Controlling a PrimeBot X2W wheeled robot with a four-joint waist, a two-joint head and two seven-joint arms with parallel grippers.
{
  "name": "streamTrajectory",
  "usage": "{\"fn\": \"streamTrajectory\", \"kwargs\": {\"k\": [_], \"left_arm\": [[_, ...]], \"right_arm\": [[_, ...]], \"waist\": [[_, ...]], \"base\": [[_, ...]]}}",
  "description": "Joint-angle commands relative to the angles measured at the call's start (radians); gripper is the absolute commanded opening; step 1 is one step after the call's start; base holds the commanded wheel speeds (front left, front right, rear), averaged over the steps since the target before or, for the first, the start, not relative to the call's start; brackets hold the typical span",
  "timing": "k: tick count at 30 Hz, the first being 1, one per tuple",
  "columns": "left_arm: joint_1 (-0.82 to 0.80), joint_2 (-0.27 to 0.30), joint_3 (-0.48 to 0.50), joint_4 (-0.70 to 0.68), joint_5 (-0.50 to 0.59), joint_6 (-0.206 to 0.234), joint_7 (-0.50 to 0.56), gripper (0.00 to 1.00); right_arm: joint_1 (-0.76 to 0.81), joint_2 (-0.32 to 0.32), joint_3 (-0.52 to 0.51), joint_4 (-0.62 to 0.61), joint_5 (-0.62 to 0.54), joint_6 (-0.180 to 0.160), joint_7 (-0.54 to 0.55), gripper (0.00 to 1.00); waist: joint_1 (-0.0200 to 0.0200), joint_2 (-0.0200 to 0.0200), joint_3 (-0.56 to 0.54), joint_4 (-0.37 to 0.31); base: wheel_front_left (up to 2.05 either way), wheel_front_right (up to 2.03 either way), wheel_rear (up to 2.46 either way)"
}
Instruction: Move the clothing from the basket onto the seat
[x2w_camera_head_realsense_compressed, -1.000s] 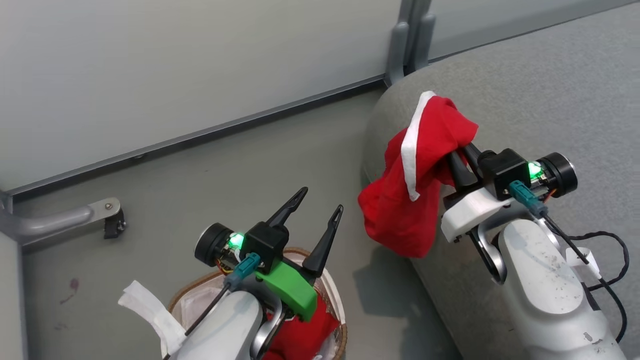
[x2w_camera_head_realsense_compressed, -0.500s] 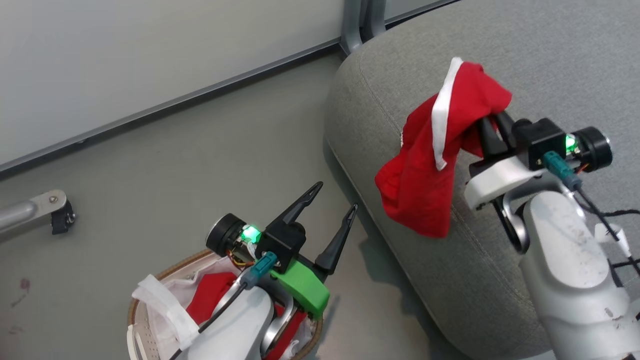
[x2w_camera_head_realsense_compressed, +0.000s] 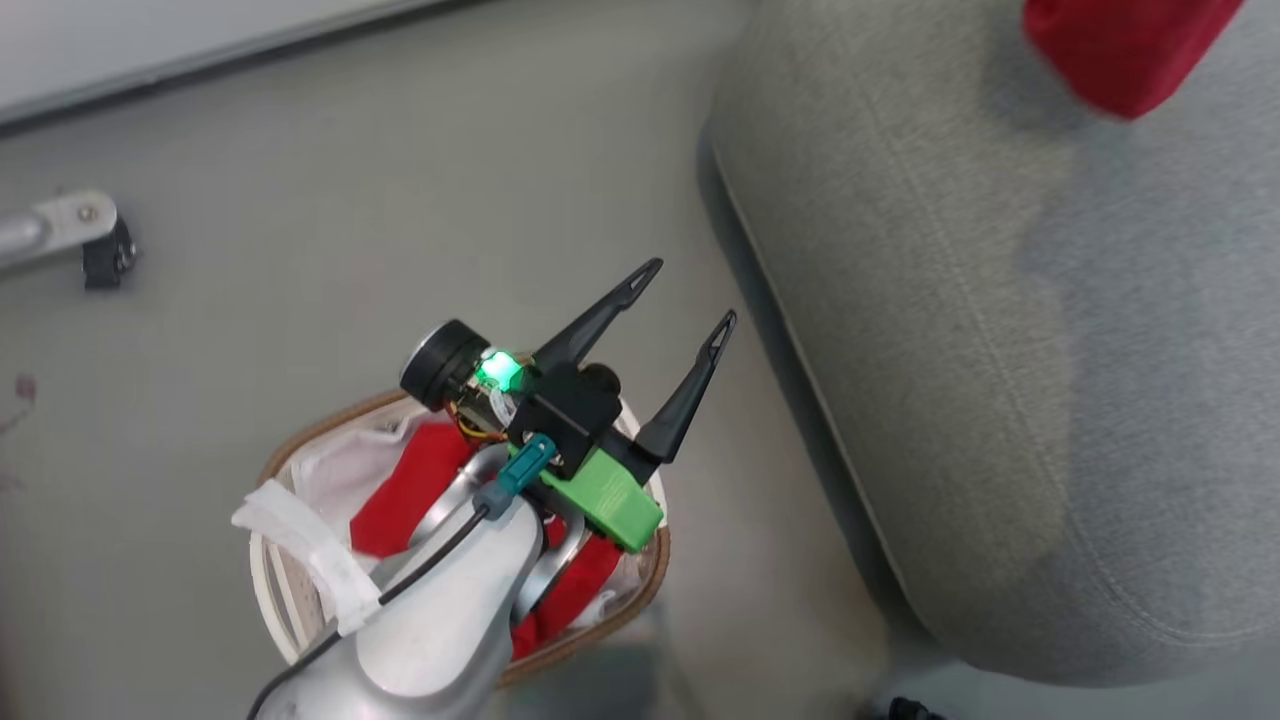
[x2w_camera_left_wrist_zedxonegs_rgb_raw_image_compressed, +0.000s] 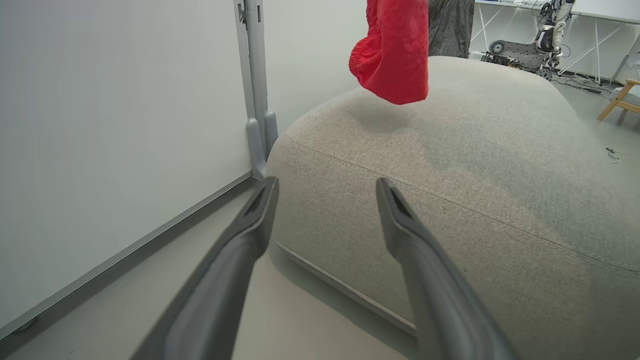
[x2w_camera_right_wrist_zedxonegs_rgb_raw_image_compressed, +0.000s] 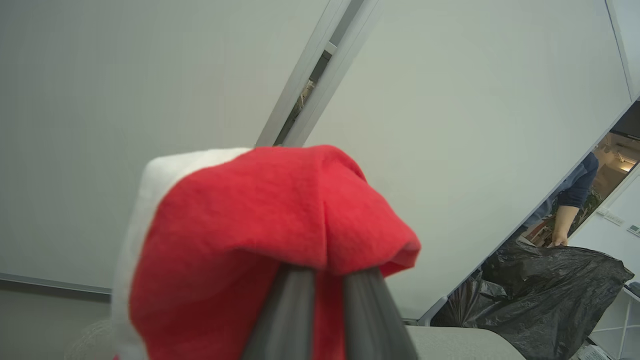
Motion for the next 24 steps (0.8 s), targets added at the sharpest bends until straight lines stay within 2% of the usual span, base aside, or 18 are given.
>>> {"fn": "streamTrajectory", "kwargs": {"k": [1, 7, 19, 20, 21, 22, 23, 24], "left_arm": [[-0.031, 0.013, 0.003, -0.009, 0.011, -0.002, 0.001, 1.00], [-0.074, 0.010, 0.005, -0.030, 0.032, -0.002, 0.001, 1.00], [-0.061, -0.012, 0.027, -0.028, 0.027, -0.002, 0.001, 1.00], [-0.057, -0.014, 0.030, -0.026, 0.022, -0.002, 0.001, 1.00], [-0.054, -0.014, 0.032, -0.024, 0.022, -0.002, 0.001, 1.00], [-0.050, -0.015, 0.033, -0.022, 0.018, -0.002, 0.001, 1.00], [-0.048, -0.016, 0.033, -0.021, 0.017, -0.002, 0.001, 1.00], [-0.045, -0.016, 0.031, -0.020, 0.016, -0.002, 0.001, 1.00]], "right_arm": [[-0.031, -0.011, -0.005, 0.026, 0.000, -0.001, -0.002, 0.00], [-0.097, -0.054, -0.064, 0.158, 0.002, -0.001, -0.002, 0.00], [0.047, -0.018, -0.121, 0.273, 0.016, -0.001, -0.002, 0.00], [0.057, -0.012, -0.125, 0.269, 0.021, -0.001, -0.002, 0.07], [0.066, -0.009, -0.125, 0.266, 0.023, -0.001, -0.002, 0.22], [0.076, -0.009, -0.121, 0.261, 0.024, -0.001, -0.002, 0.71], [0.085, -0.009, -0.117, 0.251, 0.022, -0.001, -0.002, 1.00], [0.095, -0.008, -0.116, 0.240, 0.025, -0.001, -0.002, 1.00]], "waist": [[0.0000, -0.0001, 0.155, 0.103], [0.0000, -0.0001, 0.255, 0.136], [0.0000, -0.0001, 0.280, 0.125], [0.0000, -0.0001, 0.276, 0.119], [0.0000, -0.0001, 0.270, 0.115], [0.0000, -0.0001, 0.263, 0.110], [0.0000, -0.0001, 0.256, 0.107], [0.0000, -0.0001, 0.247, 0.105]], "base": [[0.00, 0.00, 0.00], [0.00, 0.00, 0.00], [0.00, 0.00, 0.00], [0.00, 0.00, 0.00], [0.00, 0.00, 0.00], [0.00, 0.00, 0.00], [0.00, 0.00, 0.00], [0.00, 0.00, 0.00]]}}
